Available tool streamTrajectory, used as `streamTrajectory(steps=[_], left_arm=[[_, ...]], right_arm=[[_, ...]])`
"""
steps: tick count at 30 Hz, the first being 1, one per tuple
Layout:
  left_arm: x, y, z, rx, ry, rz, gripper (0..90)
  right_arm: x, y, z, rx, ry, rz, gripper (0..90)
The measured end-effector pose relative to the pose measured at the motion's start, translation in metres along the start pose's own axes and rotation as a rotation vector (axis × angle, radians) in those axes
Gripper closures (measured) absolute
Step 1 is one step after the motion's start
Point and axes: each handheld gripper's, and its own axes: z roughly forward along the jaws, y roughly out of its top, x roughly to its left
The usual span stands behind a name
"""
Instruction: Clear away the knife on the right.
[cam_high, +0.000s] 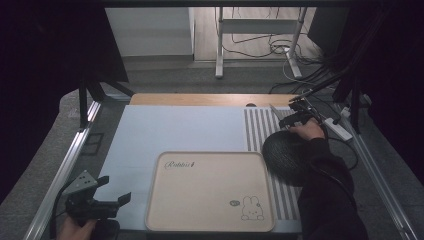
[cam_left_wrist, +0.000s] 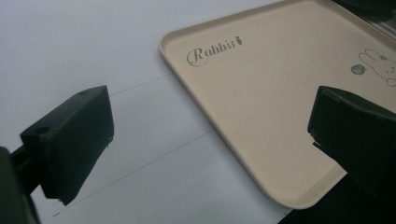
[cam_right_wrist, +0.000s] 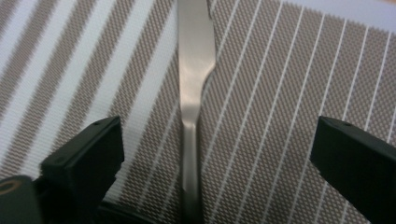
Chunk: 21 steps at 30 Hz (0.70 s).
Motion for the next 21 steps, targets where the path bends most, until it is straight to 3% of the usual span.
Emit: streamTrajectory(steps=[4, 6, 11, 12, 14, 19, 21], left_arm=[[0.0, 0.0, 0.0, 0.0, 0.0, -0.001, 1.4], [0.0, 0.0, 0.0, 0.001, 0.001, 0.0, 1.4], [0.0, 0.0, 0.0, 0.002, 0.003, 0.002, 1.4], [-0.001, 0.0, 0.0, 0.002, 0.003, 0.003, 1.4], [-0.001, 0.0, 0.0, 0.002, 0.003, 0.003, 1.4], [-0.001, 0.0, 0.0, 0.002, 0.002, 0.003, 1.4], [-0.001, 0.0, 0.0, 0.001, 0.002, 0.003, 1.4]], right_arm=[[-0.006, -0.005, 0.0, 0.03, 0.004, -0.015, 25.9], [-0.007, -0.007, 0.0, 0.027, 0.003, -0.034, 31.2], [-0.006, -0.01, -0.008, 0.041, 0.023, -0.059, 76.3], [-0.005, -0.011, -0.009, 0.043, 0.021, -0.071, 77.2], [-0.008, -0.013, -0.009, 0.033, 0.033, -0.039, 79.7], [-0.011, -0.012, -0.009, 0.037, 0.055, -0.076, 80.3], [-0.011, -0.013, -0.01, 0.027, 0.025, -0.106, 80.3]])
